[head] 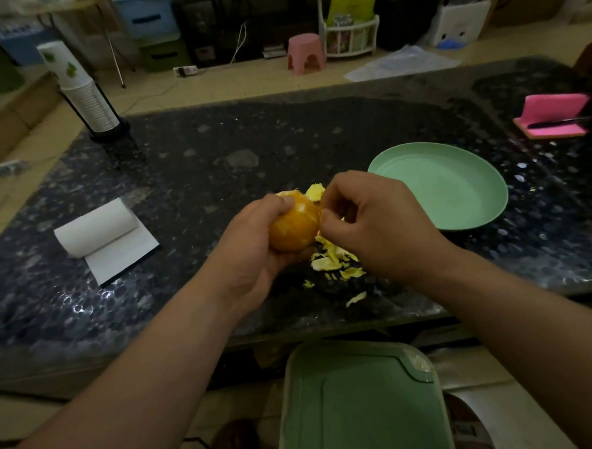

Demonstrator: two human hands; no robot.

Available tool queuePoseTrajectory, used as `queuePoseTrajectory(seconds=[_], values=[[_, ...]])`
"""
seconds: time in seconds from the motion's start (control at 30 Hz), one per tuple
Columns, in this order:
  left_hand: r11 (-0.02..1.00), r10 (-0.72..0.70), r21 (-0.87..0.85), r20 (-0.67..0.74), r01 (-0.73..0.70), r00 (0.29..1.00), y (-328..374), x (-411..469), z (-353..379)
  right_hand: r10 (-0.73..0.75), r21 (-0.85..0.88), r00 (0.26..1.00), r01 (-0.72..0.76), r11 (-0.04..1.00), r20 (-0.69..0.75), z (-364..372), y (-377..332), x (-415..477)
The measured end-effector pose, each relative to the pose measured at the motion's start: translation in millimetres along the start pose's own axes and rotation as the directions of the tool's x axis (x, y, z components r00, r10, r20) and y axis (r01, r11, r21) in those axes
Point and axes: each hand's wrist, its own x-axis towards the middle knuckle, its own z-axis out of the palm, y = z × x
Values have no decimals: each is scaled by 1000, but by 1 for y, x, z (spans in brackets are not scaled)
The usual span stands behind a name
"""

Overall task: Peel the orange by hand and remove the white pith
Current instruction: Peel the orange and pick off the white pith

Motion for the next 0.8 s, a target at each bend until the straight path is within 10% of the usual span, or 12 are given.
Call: queuePoseTrajectory(seconds=[0.27,0.8], values=[[970,-33,-234,121,60,992,9,-1,-9,54,218,996,-69,973,71,-9,-5,-2],[989,86,125,-17,-83,996,0,0,-4,-188,-237,979,202,950,83,-6,-11,-2]])
